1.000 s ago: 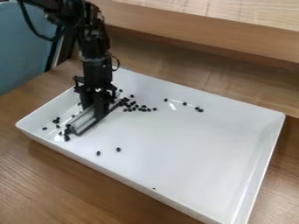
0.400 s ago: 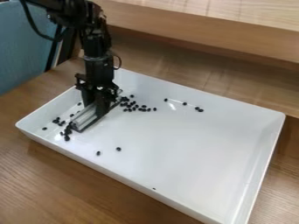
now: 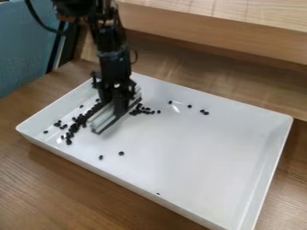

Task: Sweep into pile

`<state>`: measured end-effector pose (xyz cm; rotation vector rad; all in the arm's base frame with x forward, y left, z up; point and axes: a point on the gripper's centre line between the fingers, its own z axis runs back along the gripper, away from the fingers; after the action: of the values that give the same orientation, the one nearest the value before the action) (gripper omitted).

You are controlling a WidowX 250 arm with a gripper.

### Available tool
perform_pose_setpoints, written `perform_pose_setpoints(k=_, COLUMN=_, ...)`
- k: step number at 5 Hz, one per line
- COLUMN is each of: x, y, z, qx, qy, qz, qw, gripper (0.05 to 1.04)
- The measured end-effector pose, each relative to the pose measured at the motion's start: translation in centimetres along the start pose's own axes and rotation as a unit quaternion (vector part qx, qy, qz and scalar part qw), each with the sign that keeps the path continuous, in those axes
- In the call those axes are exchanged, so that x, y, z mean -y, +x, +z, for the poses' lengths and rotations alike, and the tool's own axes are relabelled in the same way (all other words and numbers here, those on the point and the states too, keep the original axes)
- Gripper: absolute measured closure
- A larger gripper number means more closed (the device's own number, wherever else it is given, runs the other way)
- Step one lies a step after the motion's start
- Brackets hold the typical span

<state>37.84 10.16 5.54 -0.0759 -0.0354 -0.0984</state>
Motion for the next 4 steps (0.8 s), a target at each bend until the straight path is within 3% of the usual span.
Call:
perform_pose_setpoints(k=1, x=1.0, y=1.2, z=1.5, qx=0.028, qy=-0.006, qz=-0.007, qw=0.9996, gripper=0.686)
perform_pose_setpoints(k=2, x=3.9, y=4.4, z=4.0, qx=0.071, qy=-0.009, qz=-0.05, qw=0.9962, gripper=0.686)
perform_pose_setpoints(k=4, x=8.8, y=7.1, z=0.6, qx=0.046, qy=-0.043, qz=-0.09, qw=0.994, gripper=0.686)
